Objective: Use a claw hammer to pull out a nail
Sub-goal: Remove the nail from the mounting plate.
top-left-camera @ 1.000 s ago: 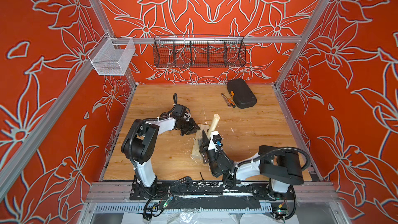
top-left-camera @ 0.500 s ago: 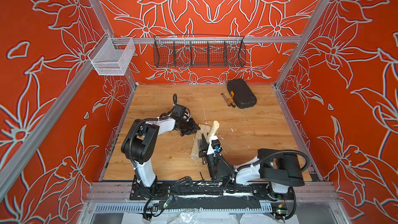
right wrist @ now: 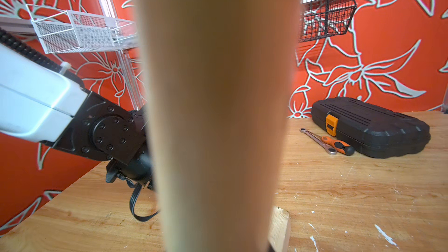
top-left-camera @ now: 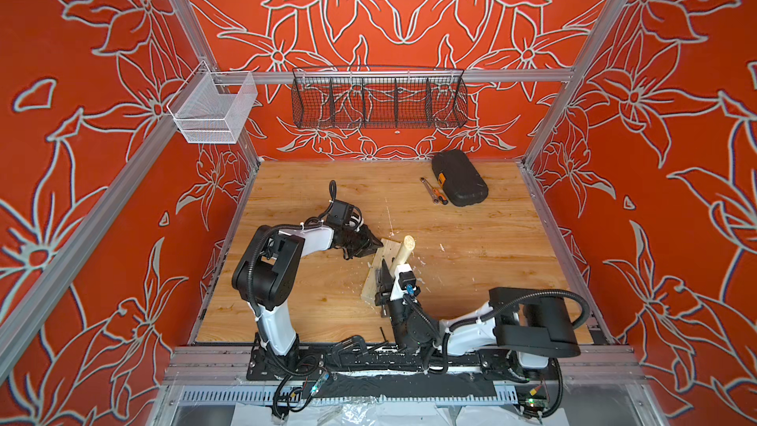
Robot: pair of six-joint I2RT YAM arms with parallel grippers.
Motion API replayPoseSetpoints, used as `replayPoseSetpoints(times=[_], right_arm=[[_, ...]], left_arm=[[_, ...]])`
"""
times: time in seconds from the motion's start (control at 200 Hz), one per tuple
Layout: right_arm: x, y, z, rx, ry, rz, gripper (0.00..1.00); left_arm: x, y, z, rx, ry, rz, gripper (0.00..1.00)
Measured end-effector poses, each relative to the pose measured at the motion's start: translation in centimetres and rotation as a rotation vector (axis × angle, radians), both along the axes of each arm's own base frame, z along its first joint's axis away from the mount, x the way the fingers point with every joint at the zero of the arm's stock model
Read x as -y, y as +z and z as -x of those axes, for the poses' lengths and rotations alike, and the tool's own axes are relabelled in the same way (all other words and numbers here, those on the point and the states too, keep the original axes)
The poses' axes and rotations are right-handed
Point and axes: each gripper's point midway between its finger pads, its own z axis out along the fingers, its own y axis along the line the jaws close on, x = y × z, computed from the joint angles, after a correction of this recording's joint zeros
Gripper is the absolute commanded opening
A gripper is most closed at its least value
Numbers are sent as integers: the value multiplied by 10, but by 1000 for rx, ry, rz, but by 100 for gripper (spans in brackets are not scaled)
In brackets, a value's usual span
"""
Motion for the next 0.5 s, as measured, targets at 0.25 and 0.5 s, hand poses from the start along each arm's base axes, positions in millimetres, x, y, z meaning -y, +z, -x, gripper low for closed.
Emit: replayPoseSetpoints(times=[0.25, 0.5], right_arm=[[0, -2, 4, -16, -21, -4, 0], [-1, 5, 4, 2, -9, 4, 0]], left_arm=[[1, -1, 2, -7, -1, 8, 29], [1, 0, 2, -3, -2, 8, 29]])
